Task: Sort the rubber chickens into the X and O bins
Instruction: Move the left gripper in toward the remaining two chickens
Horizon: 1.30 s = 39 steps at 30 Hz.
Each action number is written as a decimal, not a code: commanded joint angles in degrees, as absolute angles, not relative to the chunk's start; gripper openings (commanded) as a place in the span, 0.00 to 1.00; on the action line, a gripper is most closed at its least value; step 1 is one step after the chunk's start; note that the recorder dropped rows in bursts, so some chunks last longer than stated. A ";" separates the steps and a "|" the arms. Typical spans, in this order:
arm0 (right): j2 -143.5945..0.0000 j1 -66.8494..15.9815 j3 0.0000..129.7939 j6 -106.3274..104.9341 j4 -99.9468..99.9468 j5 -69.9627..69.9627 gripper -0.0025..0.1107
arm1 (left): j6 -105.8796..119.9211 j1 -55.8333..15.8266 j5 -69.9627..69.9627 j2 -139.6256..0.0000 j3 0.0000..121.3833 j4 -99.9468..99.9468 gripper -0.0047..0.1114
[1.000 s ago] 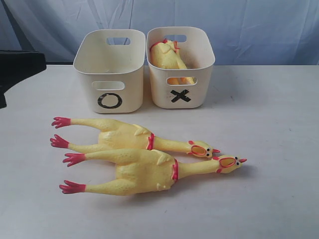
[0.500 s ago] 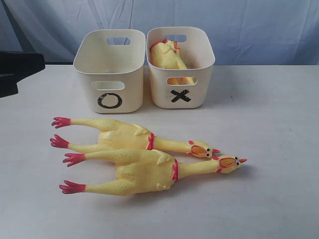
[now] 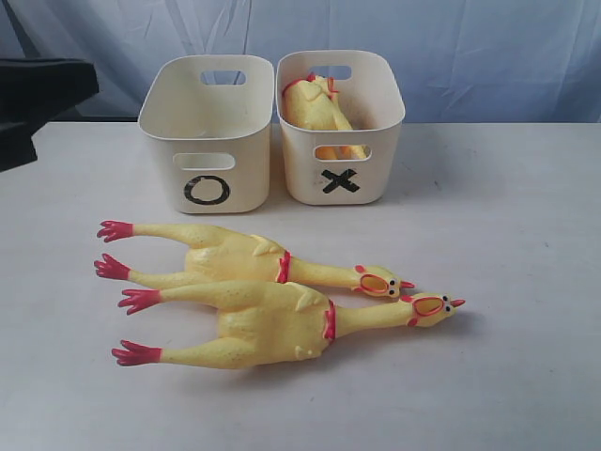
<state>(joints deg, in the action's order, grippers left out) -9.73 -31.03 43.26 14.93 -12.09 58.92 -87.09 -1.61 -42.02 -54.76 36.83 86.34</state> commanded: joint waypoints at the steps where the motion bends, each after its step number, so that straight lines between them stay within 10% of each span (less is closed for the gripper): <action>1: -9.48 -30.82 43.04 14.63 -12.12 58.95 0.02 | -76.54 -6.18 -31.25 -54.84 37.21 73.04 0.20; 19: -9.48 -30.82 43.04 14.63 -12.12 58.95 0.02 | -19.11 -36.27 -2.77 -62.51 37.92 20.60 0.31; 39: -9.48 -30.82 43.04 14.63 -12.12 58.95 0.02 | 9.80 -47.04 18.34 -76.22 51.90 1.29 0.26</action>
<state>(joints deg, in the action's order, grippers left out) -9.73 -31.03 43.26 14.93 -11.97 58.92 2.90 -46.70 15.46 -74.60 49.80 8.38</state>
